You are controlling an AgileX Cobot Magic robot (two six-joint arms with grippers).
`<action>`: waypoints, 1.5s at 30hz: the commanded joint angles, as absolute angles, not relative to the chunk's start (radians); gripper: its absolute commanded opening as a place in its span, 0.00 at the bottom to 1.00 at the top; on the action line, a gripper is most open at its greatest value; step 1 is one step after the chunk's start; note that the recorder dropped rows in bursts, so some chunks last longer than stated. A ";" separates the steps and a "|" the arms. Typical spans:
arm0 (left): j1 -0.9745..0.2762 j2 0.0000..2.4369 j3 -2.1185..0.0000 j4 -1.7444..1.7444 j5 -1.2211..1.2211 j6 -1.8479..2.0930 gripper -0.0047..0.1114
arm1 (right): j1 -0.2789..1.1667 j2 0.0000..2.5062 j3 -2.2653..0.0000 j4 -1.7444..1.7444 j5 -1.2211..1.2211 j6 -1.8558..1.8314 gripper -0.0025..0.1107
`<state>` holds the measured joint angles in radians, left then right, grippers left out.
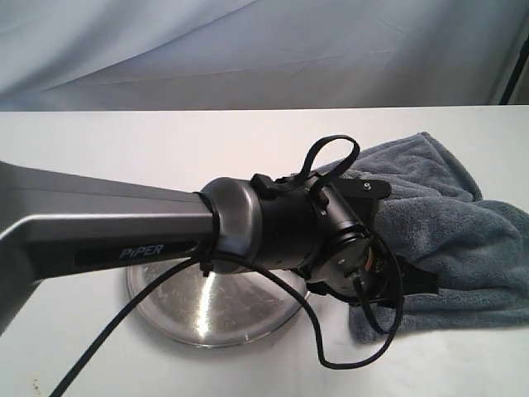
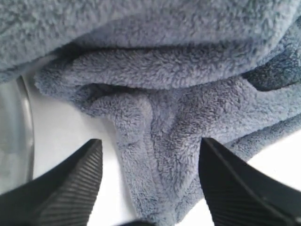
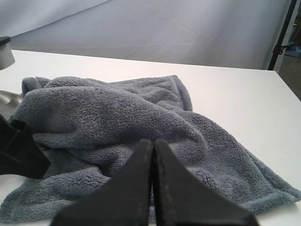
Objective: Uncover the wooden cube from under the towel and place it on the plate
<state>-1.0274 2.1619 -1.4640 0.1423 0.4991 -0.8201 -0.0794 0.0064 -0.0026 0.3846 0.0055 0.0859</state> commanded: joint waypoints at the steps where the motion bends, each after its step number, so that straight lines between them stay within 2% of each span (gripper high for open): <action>1: -1.027 2.195 -1.460 0.111 0.481 -0.834 0.55 | -0.079 0.000 0.000 0.390 0.017 0.090 0.05; 11: -1.027 2.210 -1.460 0.085 0.447 -0.834 0.52 | -0.079 0.000 0.000 0.390 0.017 0.090 0.05; 17: -1.027 2.211 -1.460 0.085 0.447 -0.834 0.25 | -0.079 0.000 0.000 0.390 0.017 0.090 0.05; 26: -1.027 2.211 -1.460 0.085 0.450 -0.834 0.04 | -0.079 0.000 0.000 0.390 0.017 0.090 0.05; 36: -1.027 2.104 -1.469 0.092 0.439 -0.828 0.04 | -0.079 0.000 0.000 0.390 0.017 0.090 0.05; 45: -1.027 2.050 -1.647 0.150 0.448 -0.821 0.04 | -0.079 0.000 0.000 0.390 0.017 0.090 0.05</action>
<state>-1.0274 2.0661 -1.5909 0.1196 0.4538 -0.8221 -0.0794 0.0064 -0.0026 0.3846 0.0055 0.0859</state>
